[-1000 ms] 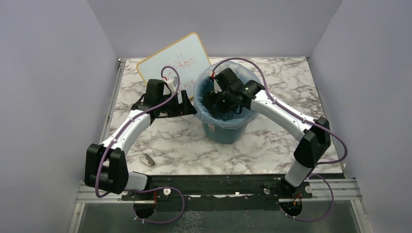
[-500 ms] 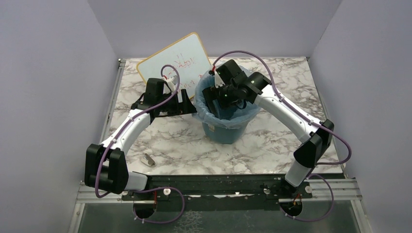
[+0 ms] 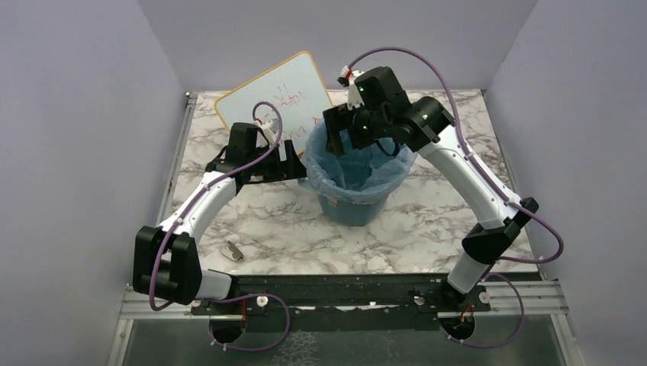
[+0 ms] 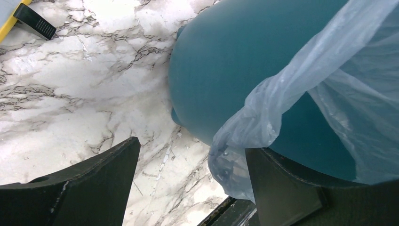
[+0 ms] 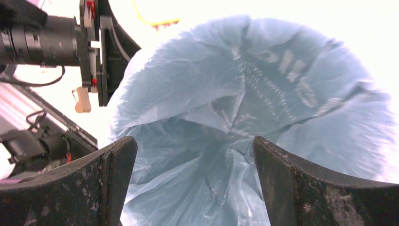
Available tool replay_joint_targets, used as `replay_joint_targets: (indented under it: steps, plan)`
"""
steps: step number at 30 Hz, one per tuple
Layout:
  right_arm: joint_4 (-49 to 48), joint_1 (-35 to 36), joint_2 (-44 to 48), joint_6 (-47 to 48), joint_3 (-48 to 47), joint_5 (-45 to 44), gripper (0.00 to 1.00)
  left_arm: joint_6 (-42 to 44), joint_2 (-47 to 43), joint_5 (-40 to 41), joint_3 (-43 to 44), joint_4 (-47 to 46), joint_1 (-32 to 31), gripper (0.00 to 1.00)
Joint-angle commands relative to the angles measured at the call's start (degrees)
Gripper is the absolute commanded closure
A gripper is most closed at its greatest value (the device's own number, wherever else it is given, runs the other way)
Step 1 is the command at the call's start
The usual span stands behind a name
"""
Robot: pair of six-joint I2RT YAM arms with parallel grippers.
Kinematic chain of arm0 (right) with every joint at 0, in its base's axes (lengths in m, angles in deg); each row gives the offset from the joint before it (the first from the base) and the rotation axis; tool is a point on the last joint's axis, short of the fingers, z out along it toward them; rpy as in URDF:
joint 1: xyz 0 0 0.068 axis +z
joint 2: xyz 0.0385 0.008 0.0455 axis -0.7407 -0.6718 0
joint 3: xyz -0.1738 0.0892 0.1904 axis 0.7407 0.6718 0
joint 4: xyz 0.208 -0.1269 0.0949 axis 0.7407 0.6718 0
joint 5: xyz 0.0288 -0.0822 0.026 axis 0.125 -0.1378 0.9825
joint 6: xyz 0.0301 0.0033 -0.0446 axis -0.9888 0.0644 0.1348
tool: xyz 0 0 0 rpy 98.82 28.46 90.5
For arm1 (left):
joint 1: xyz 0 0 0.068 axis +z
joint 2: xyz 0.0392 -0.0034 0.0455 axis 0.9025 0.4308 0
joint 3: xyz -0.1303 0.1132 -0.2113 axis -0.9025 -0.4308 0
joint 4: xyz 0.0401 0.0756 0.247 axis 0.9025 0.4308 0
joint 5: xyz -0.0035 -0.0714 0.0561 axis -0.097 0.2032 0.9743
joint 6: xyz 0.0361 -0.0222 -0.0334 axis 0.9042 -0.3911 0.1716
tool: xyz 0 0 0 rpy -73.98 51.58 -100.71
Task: Put the trash bags into the trash bin
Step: Place the trash bag in the trash bin.
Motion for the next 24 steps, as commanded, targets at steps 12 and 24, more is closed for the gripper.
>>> replay_joint_targets:
  steps: [12, 24]
  plan:
    - [-13.3, -17.7, 0.0, 2.7, -4.2, 8.0, 0.21, 0.9, -2.0, 0.7, -1.5, 0.9, 0.0, 0.17]
    - [-11.2, -18.1, -10.9, 8.7, -8.7, 13.2, 0.37, 1.4, -1.3, -0.2, -1.5, 0.9, 0.0, 0.17]
